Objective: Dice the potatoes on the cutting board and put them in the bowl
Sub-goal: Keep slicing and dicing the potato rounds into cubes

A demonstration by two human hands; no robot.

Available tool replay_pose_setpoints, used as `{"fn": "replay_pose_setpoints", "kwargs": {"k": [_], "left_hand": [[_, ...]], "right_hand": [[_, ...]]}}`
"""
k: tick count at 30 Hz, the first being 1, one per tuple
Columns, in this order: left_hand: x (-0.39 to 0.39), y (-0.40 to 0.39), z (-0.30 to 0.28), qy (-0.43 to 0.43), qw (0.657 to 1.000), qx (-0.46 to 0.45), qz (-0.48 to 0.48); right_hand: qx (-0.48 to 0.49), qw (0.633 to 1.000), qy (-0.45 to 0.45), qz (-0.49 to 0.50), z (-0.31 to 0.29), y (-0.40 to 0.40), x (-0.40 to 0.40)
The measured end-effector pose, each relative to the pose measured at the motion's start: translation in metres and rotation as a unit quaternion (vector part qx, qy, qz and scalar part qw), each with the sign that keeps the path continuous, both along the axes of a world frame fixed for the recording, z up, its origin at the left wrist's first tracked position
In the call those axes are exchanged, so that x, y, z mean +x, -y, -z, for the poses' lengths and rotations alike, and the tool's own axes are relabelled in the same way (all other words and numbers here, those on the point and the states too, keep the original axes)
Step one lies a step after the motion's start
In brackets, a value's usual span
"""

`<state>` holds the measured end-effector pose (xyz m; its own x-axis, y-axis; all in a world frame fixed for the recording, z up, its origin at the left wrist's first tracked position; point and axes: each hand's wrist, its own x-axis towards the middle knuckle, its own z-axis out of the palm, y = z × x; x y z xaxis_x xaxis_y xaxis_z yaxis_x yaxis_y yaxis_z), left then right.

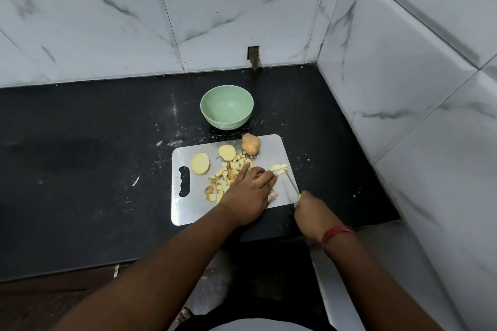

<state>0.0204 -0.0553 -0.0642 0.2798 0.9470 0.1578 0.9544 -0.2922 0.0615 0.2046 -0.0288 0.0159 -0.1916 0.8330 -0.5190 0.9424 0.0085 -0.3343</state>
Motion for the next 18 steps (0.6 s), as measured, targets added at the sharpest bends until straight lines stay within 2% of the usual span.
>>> {"fn": "replay_pose_setpoints", "kwargs": {"k": [18], "left_hand": [[-0.0017,0.0007,0.0035,-0.018,1.000,0.013,0.007]], "right_hand": [[0.008,0.999,0.043,-0.017,-0.0010,-0.0053,-0.0069]]}}
